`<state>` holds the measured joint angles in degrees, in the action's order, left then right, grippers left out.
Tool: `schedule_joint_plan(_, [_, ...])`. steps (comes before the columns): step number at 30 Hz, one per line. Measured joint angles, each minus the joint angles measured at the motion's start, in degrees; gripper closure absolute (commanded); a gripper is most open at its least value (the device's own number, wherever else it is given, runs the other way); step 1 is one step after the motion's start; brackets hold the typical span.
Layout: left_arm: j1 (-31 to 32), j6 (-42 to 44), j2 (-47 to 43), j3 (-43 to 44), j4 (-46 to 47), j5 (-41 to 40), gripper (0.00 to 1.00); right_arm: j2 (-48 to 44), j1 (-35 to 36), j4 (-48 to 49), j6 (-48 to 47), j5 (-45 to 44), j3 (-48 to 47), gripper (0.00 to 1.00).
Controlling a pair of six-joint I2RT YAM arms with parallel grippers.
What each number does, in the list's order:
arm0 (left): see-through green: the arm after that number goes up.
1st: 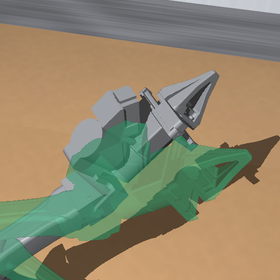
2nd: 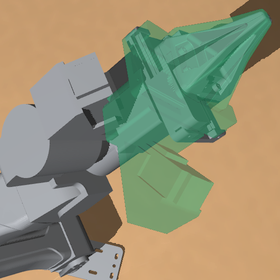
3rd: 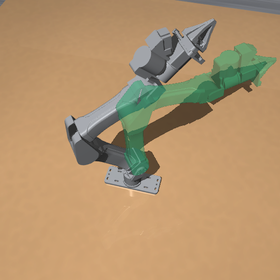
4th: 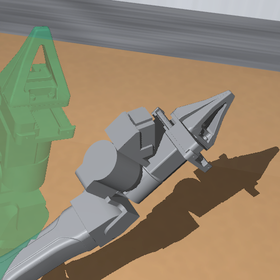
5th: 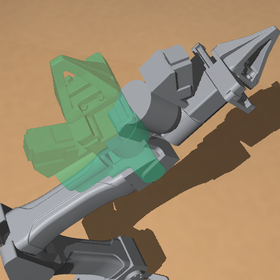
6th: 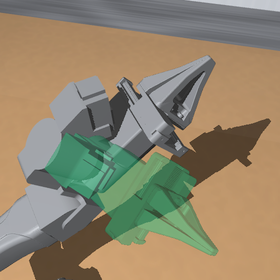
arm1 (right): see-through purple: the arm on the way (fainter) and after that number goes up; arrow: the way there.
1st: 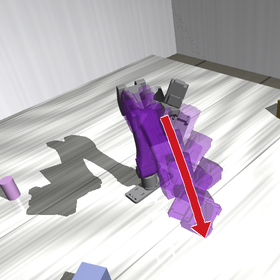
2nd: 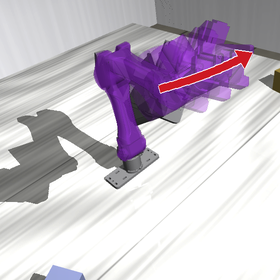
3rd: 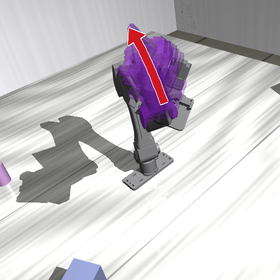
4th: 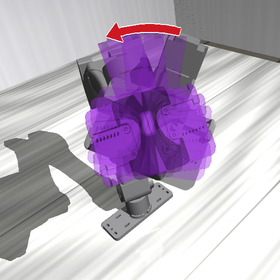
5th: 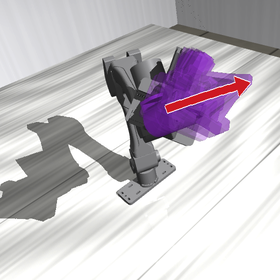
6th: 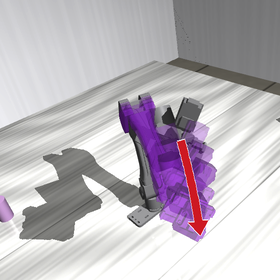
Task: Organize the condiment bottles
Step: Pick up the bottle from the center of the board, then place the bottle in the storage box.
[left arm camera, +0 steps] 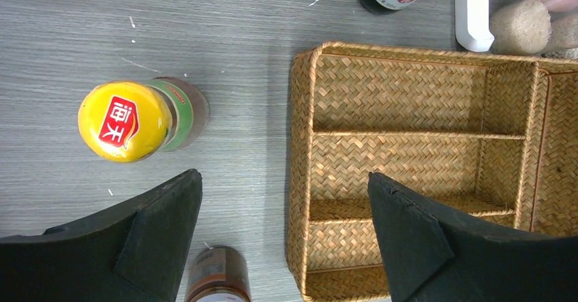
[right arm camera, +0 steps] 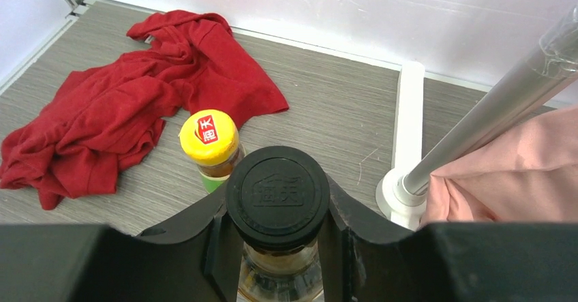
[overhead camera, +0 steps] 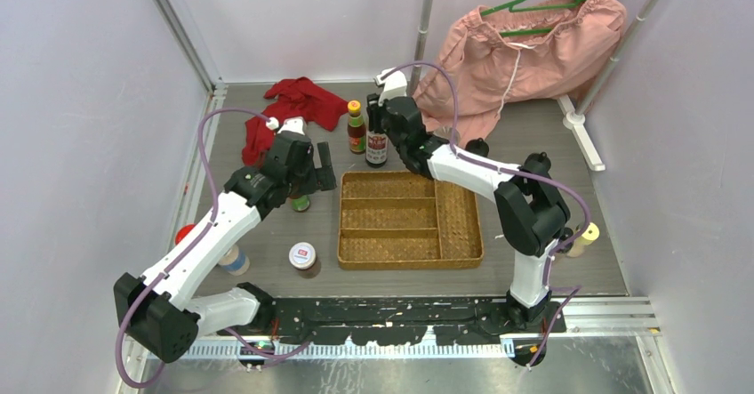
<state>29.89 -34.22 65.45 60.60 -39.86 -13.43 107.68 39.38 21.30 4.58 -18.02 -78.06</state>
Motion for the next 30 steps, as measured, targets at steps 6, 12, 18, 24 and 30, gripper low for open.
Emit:
schedule_joint_plan(6, [0.0, -0.02, -0.57, -0.39, 0.15, 0.0, 0.08, 1.18, 0.0, -5.44, -1.73, -0.35, -4.13, 0.81])
schedule_joint_plan(12, [0.0, -0.04, -2.19, -0.9, 0.17, 0.0, 0.08, 2.1, 0.0, -10.71, -4.28, -0.74, -9.27, 0.81])
schedule_joint_plan(18, [0.0, -0.04, -3.26, -0.98, 0.15, 0.0, 0.08, 2.08, 0.0, -13.25, -5.81, -1.01, -12.9, 0.81])
schedule_joint_plan(24, [0.0, -0.11, -3.89, -1.68, 0.15, 0.02, 0.09, 0.5, 0.07, -16.83, -6.29, -1.03, -13.44, 0.82])
schedule_joint_plan(30, [-0.02, -0.31, -4.87, -2.67, 0.07, 0.0, 0.09, -4.31, 0.44, -22.01, -7.1, -1.51, -13.44, 0.83])
